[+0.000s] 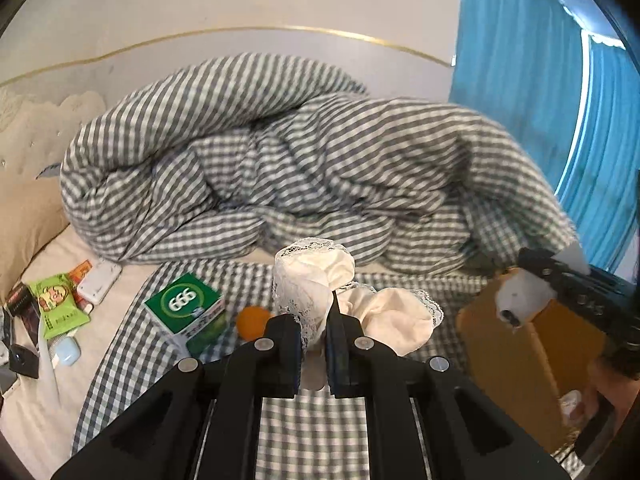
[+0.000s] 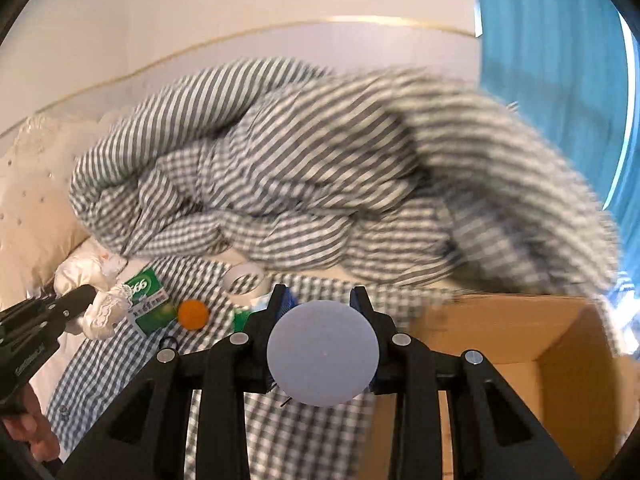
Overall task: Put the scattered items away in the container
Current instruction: 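Carry the cup with the right tool into the box and release it while the left tool carries the cloth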
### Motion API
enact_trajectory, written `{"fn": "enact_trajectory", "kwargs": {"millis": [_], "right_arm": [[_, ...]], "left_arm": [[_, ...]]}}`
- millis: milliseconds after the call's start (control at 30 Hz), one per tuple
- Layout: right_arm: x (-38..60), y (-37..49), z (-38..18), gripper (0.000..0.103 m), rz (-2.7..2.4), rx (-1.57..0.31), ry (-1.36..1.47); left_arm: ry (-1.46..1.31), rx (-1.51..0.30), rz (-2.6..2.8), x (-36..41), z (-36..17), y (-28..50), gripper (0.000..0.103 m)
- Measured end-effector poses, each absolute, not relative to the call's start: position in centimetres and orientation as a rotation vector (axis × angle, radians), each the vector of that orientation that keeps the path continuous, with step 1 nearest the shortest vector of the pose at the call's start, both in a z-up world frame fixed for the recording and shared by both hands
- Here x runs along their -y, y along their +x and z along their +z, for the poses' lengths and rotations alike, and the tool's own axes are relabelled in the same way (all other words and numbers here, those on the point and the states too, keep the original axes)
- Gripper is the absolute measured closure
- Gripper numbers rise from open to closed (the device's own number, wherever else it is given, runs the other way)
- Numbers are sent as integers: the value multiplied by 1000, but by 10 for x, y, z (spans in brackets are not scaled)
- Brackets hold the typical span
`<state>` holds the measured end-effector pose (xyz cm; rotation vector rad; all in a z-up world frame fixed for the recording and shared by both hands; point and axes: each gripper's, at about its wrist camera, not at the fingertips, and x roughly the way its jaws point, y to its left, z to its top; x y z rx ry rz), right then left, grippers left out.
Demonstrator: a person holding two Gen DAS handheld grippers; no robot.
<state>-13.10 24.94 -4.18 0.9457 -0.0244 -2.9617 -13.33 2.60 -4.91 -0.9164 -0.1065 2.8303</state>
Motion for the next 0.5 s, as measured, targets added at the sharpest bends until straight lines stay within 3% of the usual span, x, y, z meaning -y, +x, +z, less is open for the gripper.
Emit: {"fn": "enact_trajectory", "kwargs": {"millis": [233, 500], "right_arm": [[-319, -71, -16, 72, -3101, -15, 944], [-388, -41, -41, 72, -3149, 46, 1127]], "left_arm": [[-804, 39, 2789, -81, -18, -103, 94], [-751, -1, 2696, -146, -3, -81, 94]]}}
